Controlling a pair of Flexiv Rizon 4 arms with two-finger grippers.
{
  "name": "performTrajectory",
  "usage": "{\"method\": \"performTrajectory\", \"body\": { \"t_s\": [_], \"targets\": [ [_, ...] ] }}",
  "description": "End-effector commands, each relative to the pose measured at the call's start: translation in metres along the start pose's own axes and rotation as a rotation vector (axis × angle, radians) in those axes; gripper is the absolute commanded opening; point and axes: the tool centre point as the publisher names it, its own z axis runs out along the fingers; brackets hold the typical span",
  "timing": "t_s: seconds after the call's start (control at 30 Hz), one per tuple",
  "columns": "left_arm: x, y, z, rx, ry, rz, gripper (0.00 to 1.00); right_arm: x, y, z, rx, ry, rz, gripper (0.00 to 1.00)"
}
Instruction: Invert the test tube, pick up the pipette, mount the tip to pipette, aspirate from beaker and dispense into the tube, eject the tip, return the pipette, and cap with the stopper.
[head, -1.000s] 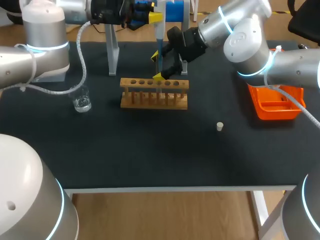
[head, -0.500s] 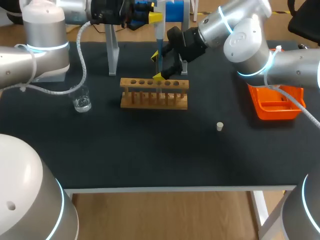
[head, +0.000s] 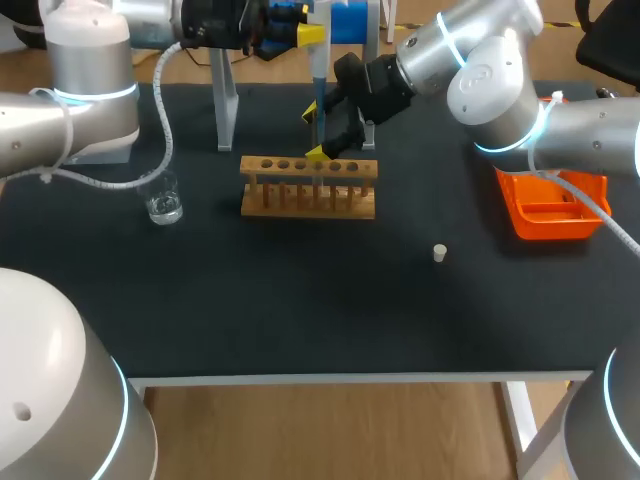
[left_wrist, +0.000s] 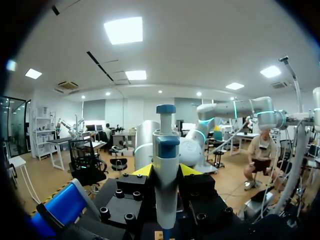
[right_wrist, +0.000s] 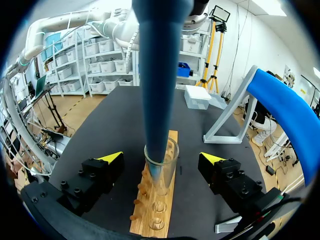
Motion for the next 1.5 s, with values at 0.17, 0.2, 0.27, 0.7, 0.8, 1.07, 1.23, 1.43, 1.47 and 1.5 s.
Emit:
{"method": "performTrajectory", "body": {
  "t_s": [0.17, 0.2, 0.27, 0.7, 0.8, 1.07, 1.23, 1.43, 1.47, 1.5],
  "targets": [
    [-0.001, 0.000, 0.000, 0.000, 0.002, 0.000, 0.00, 0.000, 0.001, -0.001, 0.004, 0.001, 0.001, 1.00],
    [-0.001, 0.000, 0.000, 0.000, 0.002, 0.000, 0.00, 0.000, 0.001, -0.001, 0.004, 0.001, 0.001, 1.00],
    [-0.001, 0.000, 0.000, 0.000, 0.002, 0.000, 0.00, 0.000, 0.000, -0.001, 0.002, 0.000, 0.001, 1.00],
    [-0.001, 0.000, 0.000, 0.000, 0.002, 0.000, 0.00, 0.001, 0.001, -0.009, -0.014, -0.010, -0.002, 1.00],
    [-0.001, 0.000, 0.000, 0.000, 0.002, 0.000, 0.00, 0.001, 0.000, -0.014, -0.021, -0.015, -0.002, 1.00],
    [-0.001, 0.000, 0.000, 0.000, 0.002, 0.000, 0.00, 0.001, -0.005, -0.029, -0.038, -0.038, 0.007, 1.00],
    [-0.001, 0.000, 0.000, 0.000, 0.002, 0.000, 0.00, 0.001, -0.007, -0.039, -0.048, -0.053, 0.012, 1.00],
    [-0.001, 0.000, 0.000, 0.000, 0.002, 0.000, 0.00, 0.002, -0.008, -0.051, -0.059, -0.073, 0.013, 1.00],
    [-0.001, 0.000, 0.000, 0.000, 0.002, 0.000, 0.00, 0.002, -0.009, -0.053, -0.062, -0.076, 0.014, 1.00],
    [-0.001, 0.000, 0.000, 0.000, 0.002, 0.000, 0.00, 0.003, -0.009, -0.055, -0.064, -0.081, 0.015, 1.00]
  ]
}}
